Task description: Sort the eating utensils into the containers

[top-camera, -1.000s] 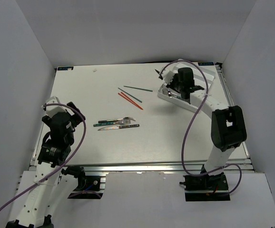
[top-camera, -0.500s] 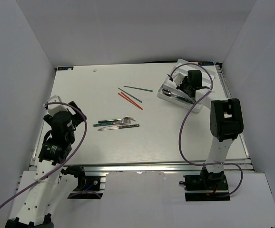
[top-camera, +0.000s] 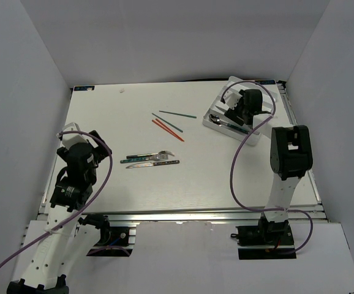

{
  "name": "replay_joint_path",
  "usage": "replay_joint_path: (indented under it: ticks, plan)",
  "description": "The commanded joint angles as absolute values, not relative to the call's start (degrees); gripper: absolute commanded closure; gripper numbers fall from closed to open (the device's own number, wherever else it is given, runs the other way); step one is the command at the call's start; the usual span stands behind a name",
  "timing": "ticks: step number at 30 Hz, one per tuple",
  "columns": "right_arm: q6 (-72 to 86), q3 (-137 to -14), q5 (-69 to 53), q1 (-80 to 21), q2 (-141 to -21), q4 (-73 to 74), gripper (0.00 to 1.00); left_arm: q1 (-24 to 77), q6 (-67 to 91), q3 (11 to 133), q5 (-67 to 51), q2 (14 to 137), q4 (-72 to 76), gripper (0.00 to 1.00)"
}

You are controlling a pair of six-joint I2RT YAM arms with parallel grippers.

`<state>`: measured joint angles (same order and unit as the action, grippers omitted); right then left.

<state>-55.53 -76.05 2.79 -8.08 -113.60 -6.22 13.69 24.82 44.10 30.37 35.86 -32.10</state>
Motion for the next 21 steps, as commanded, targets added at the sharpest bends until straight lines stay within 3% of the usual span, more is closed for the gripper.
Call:
replay_joint_path:
  ticks: [1, 8, 10, 11, 13, 15, 17, 21]
  plan:
    - [-54.76, -77.43, 2.11, -8.17, -111.10, -6.15, 0.11, 13.80, 24.26, 43.95, 29.71, 35.77, -31.38, 0.02]
    - [-36.59, -85.25, 7.66, -17.56, -103.46, 0.51, 0.11, 13.80, 24.17, 44.03, 29.97, 35.95, -31.29, 0.02]
    - [-32.10, -85.60, -4.49, -21.44, -102.22, 6.30, 0.11, 13.80, 24.17, 44.03, 30.23, 36.12, -31.38, 0.02]
    - [-32.43, -86.48, -19.01, -22.32, -101.96, 12.07, 0.11, 13.80, 24.17, 44.03, 30.50, 36.12, -31.46, 0.02]
    - [-29.63, -88.14, -25.98, -26.35, -103.70, 15.71, 0.11, 13.80, 24.26, 44.03, 30.76, 36.04, -31.64, 0.02]
    - [-30.40, -89.48, -24.62, -33.44, -104.67, 20.47, 0.18, 13.80, 24.34, 44.03, 31.11, 36.12, -31.73, 0.02]
    - [-32.42, -86.76, -21.28, -37.86, -104.59, 19.87, 0.18, 13.80, 24.43, 44.03, 31.20, 36.12, -31.82, 0.02]
    - [-32.52, -89.54, -18.38, -45.33, -107.74, 25.81, 0.33, 13.80, 24.35, 44.03, 31.20, 36.38, -31.82, 0.02]
